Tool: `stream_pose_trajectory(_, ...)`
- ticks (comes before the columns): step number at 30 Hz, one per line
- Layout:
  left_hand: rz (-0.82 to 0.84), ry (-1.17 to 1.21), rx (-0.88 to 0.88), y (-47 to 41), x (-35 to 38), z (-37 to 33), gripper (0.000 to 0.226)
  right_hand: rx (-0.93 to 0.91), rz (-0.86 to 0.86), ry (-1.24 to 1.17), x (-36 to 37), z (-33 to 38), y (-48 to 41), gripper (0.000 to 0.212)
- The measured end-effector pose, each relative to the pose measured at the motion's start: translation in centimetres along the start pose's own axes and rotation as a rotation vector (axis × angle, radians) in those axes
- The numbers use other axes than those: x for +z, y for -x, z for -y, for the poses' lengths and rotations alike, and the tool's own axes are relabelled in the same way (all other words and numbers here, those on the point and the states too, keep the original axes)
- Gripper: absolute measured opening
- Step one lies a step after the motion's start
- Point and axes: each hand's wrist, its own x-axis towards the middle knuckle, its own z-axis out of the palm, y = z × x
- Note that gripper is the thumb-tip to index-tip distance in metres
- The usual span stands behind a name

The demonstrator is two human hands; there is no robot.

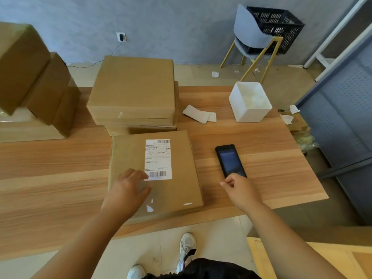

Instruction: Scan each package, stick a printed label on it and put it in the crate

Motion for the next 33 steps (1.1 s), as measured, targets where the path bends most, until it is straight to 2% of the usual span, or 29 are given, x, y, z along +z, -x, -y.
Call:
stream_pose_trajectory(3, 0.002, -0.087, 0.036, -1.7, 2.2, -2.5, 0.036, 0.084, -0.049, 0.082, -0.9, -1.8, -1.8, 0.024)
stream_pose_trajectory(6, 0.013, -0.198, 0.028, -3.0, 4.2, -4.0, 0.048, 0.137, -0.047, 0.129, -1.3, -3.0, -3.9, 0.052)
stream_pose_trajectory(9, 0.014, -0.301, -0.025, -3.4, 5.4, -4.5, 0.050, 0.147, -0.026, 0.126, -1.1, -3.4, -5.9, 0.078)
stream_pose_trajectory(13, -0.038, -0.300, -0.045, -3.1, 6.1, -4.5, 0.048, 0.182, 0.120, 0.092, 0.1, -3.1, -8.0, 0.109)
stream_pose_trajectory(15, -0.046, -0.304, -0.039, -3.0, 6.2, -4.4, 0.047, 0.179, 0.160, 0.149, 0.8, -2.9, -8.5, 0.117)
stream_pose_trajectory(18, -0.057, -0.300, -0.044, -2.9, 6.4, -4.5, 0.047, 0.206, 0.140, 0.182, 1.1, -2.7, -9.2, 0.110)
stream_pose_trajectory(21, -0.058, -0.291, -0.053, -2.9, 6.4, -4.6, 0.047, 0.249, 0.194, 0.076, 0.2, -2.5, -9.5, 0.100)
stream_pose_trajectory(25, -0.044, -0.260, -0.063, -3.0, 6.3, -4.5, 0.047, 0.249, 0.231, 0.019, -0.8, -2.3, -9.6, 0.102)
stream_pose_trajectory(30, -0.027, -0.130, -0.076, -2.9, 5.6, -4.2, 0.049, 0.300, 0.250, -0.323, -1.5, -1.3, -8.6, 0.095)
stream_pose_trajectory(33, -0.048, -0.080, -0.074, -2.2, 4.8, -3.3, 0.050, 0.190, 0.223, -0.420, -2.4, 0.0, -7.4, 0.086)
